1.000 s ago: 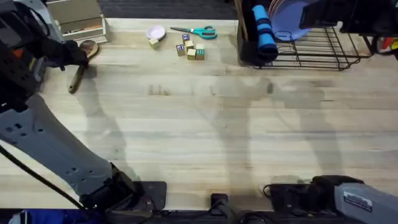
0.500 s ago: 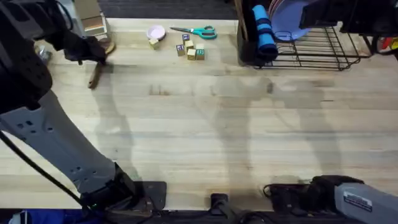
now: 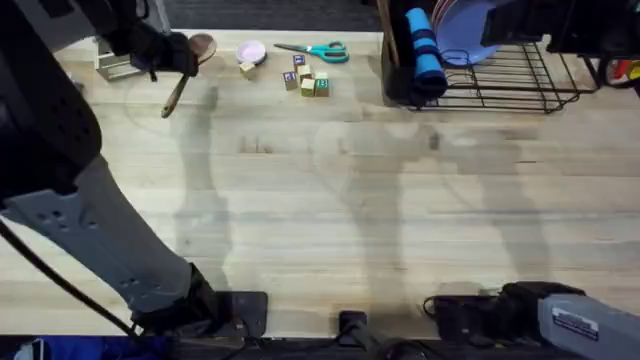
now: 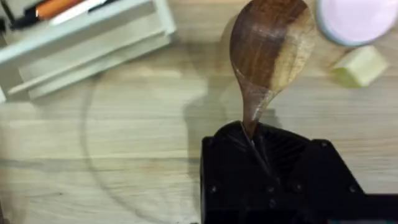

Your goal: Pick up the spoon on the table one by one and put them onto the rack

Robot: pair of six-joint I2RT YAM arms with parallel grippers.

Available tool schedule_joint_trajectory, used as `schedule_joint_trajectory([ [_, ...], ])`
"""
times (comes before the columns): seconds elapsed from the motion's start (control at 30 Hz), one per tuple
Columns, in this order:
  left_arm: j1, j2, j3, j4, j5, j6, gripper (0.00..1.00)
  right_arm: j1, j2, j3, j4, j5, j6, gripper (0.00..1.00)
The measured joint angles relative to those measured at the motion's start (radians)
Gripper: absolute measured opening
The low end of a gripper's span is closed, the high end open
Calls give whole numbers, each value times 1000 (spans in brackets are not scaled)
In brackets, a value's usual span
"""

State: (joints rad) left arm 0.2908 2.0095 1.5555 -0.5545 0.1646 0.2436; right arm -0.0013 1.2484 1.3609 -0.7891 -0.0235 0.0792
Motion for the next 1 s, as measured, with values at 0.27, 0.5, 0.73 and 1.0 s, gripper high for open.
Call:
schedule_joint_trajectory([
  [0.27,-102,-66,0,16,33,24,42,0,0,0,0,0,0,992],
  [0.5,-266,-99,0,28,83,32,42,0,0,0,0,0,0,992],
  [0.73,-416,-100,0,112,160,-31,42,0,0,0,1,0,0,992],
  [1.0,-543,-99,0,252,198,-134,43,0,0,0,0,0,0,992],
])
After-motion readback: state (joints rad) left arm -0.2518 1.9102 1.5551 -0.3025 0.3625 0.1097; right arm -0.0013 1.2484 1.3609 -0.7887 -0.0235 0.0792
